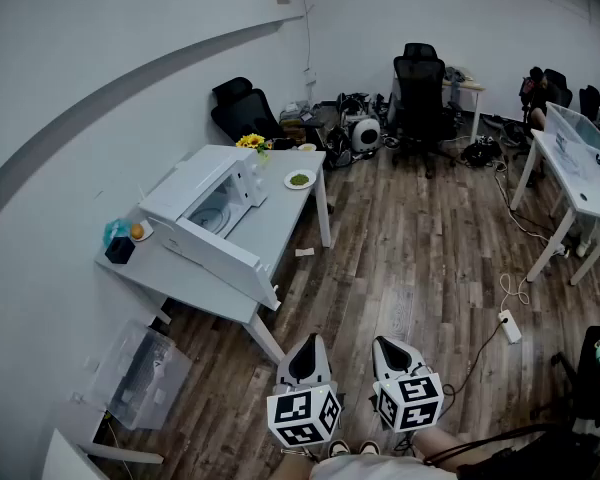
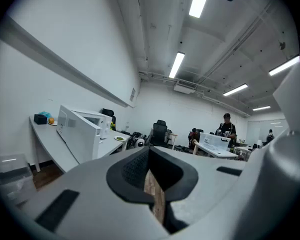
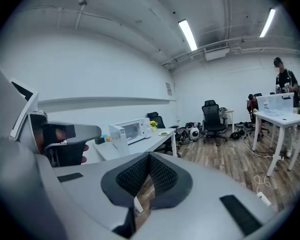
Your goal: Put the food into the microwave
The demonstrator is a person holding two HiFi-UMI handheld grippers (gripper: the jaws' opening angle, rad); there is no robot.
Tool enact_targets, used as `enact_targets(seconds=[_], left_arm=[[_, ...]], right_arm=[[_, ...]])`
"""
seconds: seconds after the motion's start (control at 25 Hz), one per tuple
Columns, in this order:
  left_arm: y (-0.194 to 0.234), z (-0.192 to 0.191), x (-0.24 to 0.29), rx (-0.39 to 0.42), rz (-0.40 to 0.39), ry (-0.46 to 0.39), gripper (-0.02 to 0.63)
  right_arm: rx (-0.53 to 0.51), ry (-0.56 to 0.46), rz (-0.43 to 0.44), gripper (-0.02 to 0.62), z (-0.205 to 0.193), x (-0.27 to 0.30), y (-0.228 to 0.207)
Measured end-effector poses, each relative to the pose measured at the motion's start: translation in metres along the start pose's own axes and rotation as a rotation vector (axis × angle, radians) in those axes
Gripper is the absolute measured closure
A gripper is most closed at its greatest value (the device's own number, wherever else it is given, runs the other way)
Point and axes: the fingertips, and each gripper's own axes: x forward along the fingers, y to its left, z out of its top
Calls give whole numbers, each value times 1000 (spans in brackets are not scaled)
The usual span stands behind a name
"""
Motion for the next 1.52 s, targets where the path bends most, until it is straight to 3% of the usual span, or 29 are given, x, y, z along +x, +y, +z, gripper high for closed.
enact_targets(seconds=[0.64,1.52], left_arm=[[6,-1,7,0,-13,19,605],[46,-3,35,19,-72,58,605]], right_arm=[[43,11,-1,580,-2,10,1],[70,57,-93,580,-12,48,12]])
